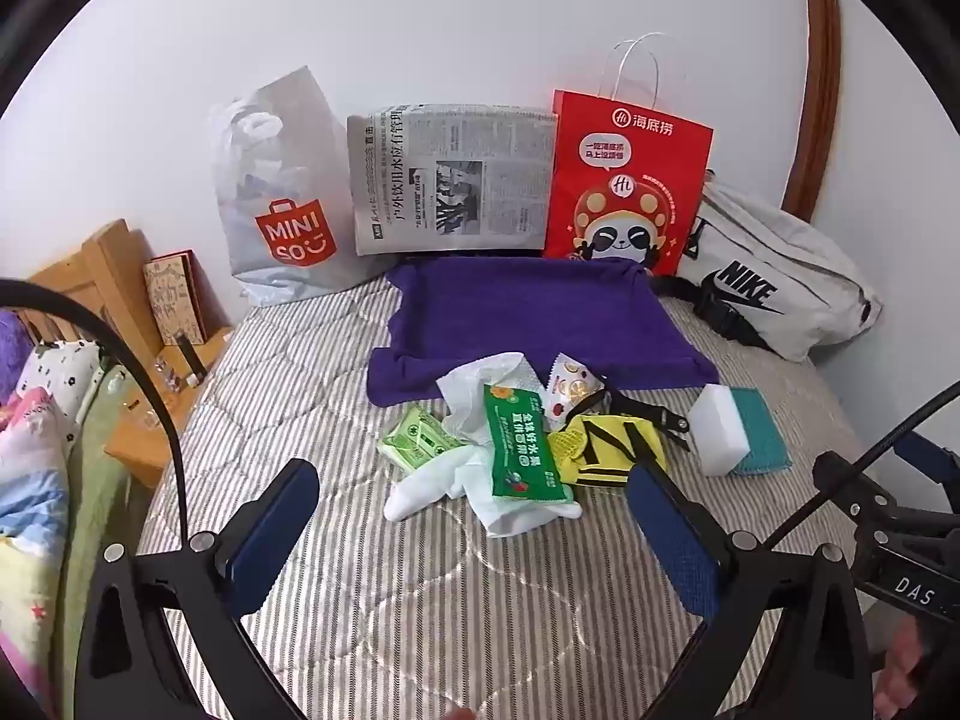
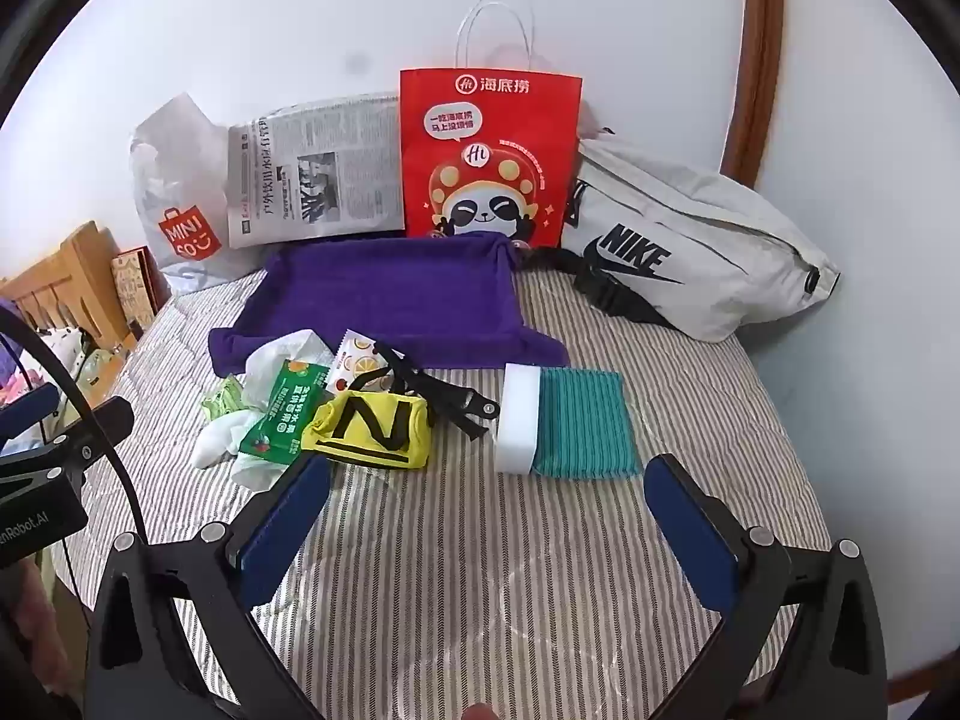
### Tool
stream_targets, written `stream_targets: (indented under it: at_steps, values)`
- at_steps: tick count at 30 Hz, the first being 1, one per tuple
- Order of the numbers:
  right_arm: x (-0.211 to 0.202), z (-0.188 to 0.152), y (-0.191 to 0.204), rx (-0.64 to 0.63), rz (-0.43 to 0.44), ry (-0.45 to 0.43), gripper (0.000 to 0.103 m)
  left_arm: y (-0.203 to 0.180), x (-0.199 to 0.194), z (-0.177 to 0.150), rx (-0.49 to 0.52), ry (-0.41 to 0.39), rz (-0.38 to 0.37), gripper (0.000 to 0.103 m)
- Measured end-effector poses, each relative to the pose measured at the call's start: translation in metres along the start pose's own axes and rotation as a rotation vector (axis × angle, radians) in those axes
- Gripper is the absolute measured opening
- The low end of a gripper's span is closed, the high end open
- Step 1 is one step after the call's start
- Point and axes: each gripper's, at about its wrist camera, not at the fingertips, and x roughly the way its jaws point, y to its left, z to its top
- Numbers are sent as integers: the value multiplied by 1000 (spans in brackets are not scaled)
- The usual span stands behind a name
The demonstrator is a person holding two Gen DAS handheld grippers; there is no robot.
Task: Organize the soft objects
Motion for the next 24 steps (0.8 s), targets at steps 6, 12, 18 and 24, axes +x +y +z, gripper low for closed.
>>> stream_targets:
  at_steps: [6,12,18,24]
  values:
    - [0,-5,-4,-5,-4,-8,103,1,1,0,3,6,-19,103]
    - [-9,4,2,-12,-11,-8,103,-1,-7,-1,12,9,-14,103]
    - [-13,-2,-1,-13,-7,-24,103,-7,-7,-6,28,2,-3,103]
    - [-13,-3,-1,-14,-12,-24,103,-5,-8,-8,25,0,-9,103]
